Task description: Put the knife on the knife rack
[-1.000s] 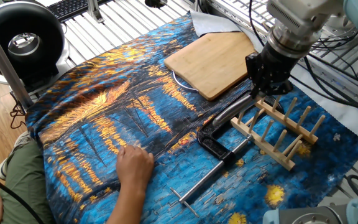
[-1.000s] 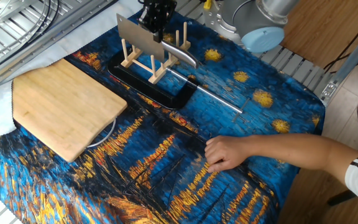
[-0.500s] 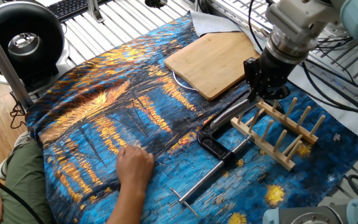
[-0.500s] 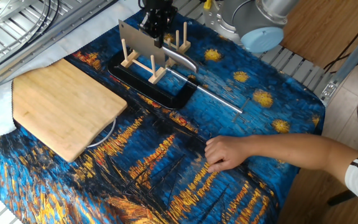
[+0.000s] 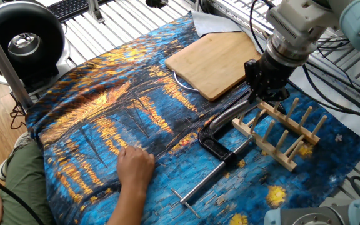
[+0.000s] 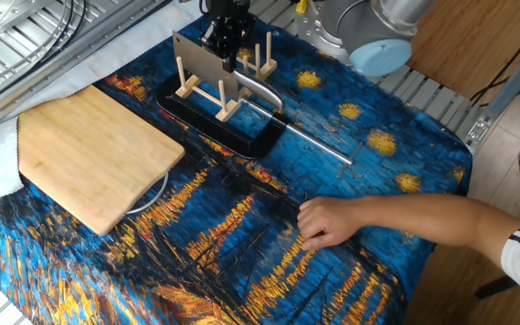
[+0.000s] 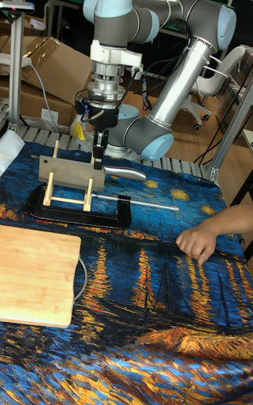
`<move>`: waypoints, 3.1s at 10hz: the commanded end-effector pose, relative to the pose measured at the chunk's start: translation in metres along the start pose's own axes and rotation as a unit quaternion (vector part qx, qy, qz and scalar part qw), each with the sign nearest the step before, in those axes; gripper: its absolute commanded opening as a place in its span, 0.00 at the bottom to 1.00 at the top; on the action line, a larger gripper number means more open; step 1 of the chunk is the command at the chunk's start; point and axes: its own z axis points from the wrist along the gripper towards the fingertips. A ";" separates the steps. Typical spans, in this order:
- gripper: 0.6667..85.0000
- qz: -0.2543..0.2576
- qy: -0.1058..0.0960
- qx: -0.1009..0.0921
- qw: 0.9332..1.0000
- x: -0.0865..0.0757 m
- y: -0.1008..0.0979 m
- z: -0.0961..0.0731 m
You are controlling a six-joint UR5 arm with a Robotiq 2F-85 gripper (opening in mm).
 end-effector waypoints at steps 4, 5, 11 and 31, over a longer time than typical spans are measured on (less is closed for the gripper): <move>0.00 0.008 0.029 -0.062 0.998 0.015 0.032 -0.003; 0.00 0.012 0.018 -0.078 0.997 0.009 0.041 -0.004; 0.00 0.014 0.001 -0.057 0.998 -0.009 0.027 0.039; 0.49 0.083 0.053 -0.049 0.994 0.011 0.035 0.035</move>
